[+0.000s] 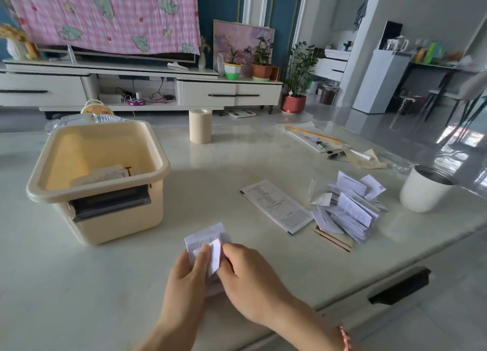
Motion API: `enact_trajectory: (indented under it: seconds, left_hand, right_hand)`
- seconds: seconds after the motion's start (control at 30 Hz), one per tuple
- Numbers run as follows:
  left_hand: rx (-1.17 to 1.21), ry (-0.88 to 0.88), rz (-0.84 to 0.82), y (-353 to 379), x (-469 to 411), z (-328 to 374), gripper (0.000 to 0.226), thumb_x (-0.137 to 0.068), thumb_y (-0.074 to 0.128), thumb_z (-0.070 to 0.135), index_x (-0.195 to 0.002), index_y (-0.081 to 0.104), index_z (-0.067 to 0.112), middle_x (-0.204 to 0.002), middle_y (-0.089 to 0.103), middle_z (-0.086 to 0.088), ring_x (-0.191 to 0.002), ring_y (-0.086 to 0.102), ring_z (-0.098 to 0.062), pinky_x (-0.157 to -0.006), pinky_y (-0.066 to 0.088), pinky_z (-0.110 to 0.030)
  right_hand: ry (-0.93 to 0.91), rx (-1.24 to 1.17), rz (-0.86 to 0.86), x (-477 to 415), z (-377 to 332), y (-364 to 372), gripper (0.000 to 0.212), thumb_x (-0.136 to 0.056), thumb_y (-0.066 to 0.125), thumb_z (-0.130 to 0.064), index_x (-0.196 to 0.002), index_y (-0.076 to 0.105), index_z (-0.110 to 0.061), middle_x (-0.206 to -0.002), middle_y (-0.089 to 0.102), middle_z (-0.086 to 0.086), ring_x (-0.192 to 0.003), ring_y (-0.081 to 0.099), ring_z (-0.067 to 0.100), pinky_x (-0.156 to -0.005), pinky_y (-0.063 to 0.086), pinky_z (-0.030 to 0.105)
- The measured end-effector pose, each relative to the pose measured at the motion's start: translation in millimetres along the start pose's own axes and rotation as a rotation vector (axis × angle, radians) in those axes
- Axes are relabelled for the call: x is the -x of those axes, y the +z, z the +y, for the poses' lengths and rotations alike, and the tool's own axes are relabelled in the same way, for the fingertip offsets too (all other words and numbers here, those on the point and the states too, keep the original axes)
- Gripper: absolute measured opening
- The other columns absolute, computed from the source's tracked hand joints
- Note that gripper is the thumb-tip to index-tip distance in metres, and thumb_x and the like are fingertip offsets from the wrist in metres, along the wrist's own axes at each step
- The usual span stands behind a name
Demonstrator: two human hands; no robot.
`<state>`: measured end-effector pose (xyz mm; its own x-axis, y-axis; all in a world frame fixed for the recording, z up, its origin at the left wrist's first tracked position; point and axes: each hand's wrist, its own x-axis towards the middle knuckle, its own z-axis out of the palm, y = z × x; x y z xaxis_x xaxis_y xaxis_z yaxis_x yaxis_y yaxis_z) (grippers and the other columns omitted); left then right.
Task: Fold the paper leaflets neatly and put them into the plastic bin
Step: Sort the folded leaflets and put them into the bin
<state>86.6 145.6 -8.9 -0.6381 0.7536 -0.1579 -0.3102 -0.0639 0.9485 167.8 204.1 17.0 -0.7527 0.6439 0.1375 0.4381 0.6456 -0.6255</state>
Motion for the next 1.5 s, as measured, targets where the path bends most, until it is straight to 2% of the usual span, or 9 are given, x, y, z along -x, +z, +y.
enact_trajectory:
  seconds: [0.23, 0.37, 0.57, 0.83, 0.9, 1.0, 1.13, 1.37, 1.5]
  left_hand:
    - [-0.073, 0.05, 0.031, 2.0, -2.4, -6.7, 0.019, -0.095, 0.047, 0.015, -0.095, 0.065, 0.007, -0.069, 0.072, -0.006, -0.063, 0.068, -0.027, -0.059, 0.055, -0.034]
    - [-0.052, 0.067, -0.052, 3.9, 3.6, 1.9, 0.022, -0.097, 0.042, 0.012, -0.09, 0.06, 0.002, -0.055, 0.065, -0.009, -0.043, 0.06, -0.023, -0.039, 0.047, -0.026]
    - [-0.054, 0.034, -0.091, 4.0, 6.1, 5.9, 0.024, -0.099, 0.04, 0.012, -0.089, 0.06, 0.004, -0.055, 0.065, -0.006, -0.044, 0.06, -0.02, -0.04, 0.048, -0.025]
    - [0.0, -0.025, -0.105, 3.4, 5.2, 7.4, 0.025, -0.099, 0.039, 0.013, -0.089, 0.061, 0.005, -0.056, 0.066, -0.005, -0.045, 0.062, -0.021, -0.039, 0.047, -0.023]
    - [0.034, -0.068, -0.128, 1.8, 3.9, 8.5, 0.025, -0.098, 0.04, 0.016, -0.091, 0.062, 0.006, -0.061, 0.067, -0.008, -0.049, 0.064, -0.023, -0.041, 0.049, -0.024]
    - [0.113, -0.156, -0.221, -6.1, 0.7, 14.2, 0.031, -0.089, 0.047, 0.025, -0.107, 0.063, 0.006, -0.087, 0.071, -0.012, -0.074, 0.067, -0.023, -0.063, 0.056, -0.029]
    - [0.25, -0.186, -0.325, -18.1, 1.8, 26.8, 0.049, -0.084, 0.045, 0.03, -0.125, 0.057, 0.006, -0.121, 0.063, -0.015, -0.106, 0.057, -0.027, -0.103, 0.038, -0.046]
    - [0.189, -0.085, -0.165, -25.8, 9.8, 15.7, 0.033, -0.094, 0.042, 0.027, -0.11, 0.063, 0.008, -0.094, 0.072, -0.011, -0.075, 0.068, -0.019, -0.058, 0.055, -0.028]
    - [0.081, 0.016, -0.03, -23.1, 7.1, 12.7, 0.025, -0.098, 0.042, 0.026, -0.103, 0.063, 0.014, -0.092, 0.071, -0.006, -0.078, 0.066, -0.017, -0.072, 0.052, -0.032]
  right_hand:
    - [0.062, -0.077, 0.341, -14.5, 71.1, -64.5, 0.009, -0.086, 0.06, -0.007, -0.084, 0.066, -0.013, -0.079, 0.064, -0.003, -0.072, 0.057, 0.004, -0.066, 0.038, 0.009]
    - [0.281, 0.339, 0.694, -17.1, 143.5, -119.4, 0.032, -0.078, 0.064, 0.0, -0.11, 0.061, -0.002, -0.11, 0.061, 0.019, -0.103, 0.053, 0.036, -0.087, 0.038, 0.033]
    - [0.559, 0.565, 0.591, -3.4, 177.1, -136.9, 0.016, -0.081, 0.063, -0.007, -0.095, 0.069, -0.004, -0.101, 0.061, 0.025, -0.098, 0.05, 0.042, -0.079, 0.04, 0.04]
    - [0.42, -0.024, 0.913, 8.0, 130.3, -149.3, 0.013, -0.088, 0.05, -0.011, -0.087, 0.061, -0.005, -0.084, 0.06, 0.012, -0.08, 0.055, 0.033, -0.068, 0.041, 0.033]
    - [0.392, -0.333, 0.862, 5.6, 105.7, -137.9, 0.011, -0.089, 0.051, -0.01, -0.084, 0.06, -0.012, -0.084, 0.063, 0.014, -0.073, 0.059, 0.029, -0.064, 0.053, 0.042]
    - [0.396, -0.759, 0.595, 0.6, 65.3, -108.5, 0.028, -0.089, 0.039, 0.011, -0.102, 0.057, -0.007, -0.086, 0.064, 0.011, -0.065, 0.06, 0.019, -0.046, 0.053, 0.026]
    - [0.315, -0.763, 0.273, 3.5, 29.7, -62.4, 0.041, -0.087, 0.04, 0.017, -0.106, 0.058, -0.015, -0.087, 0.064, 0.011, -0.059, 0.063, 0.012, -0.05, 0.054, 0.029]
    - [0.138, -0.634, 0.024, 15.3, -3.6, 7.7, 0.026, -0.082, 0.042, -0.02, -0.08, 0.061, -0.003, -0.075, 0.061, 0.016, -0.067, 0.05, 0.027, -0.068, 0.042, 0.033]
    - [0.146, -0.639, 0.112, 17.7, -6.2, 9.4, 0.021, -0.094, 0.051, -0.027, -0.081, 0.052, -0.011, -0.077, 0.049, -0.007, -0.07, 0.045, 0.007, -0.069, 0.039, 0.023]
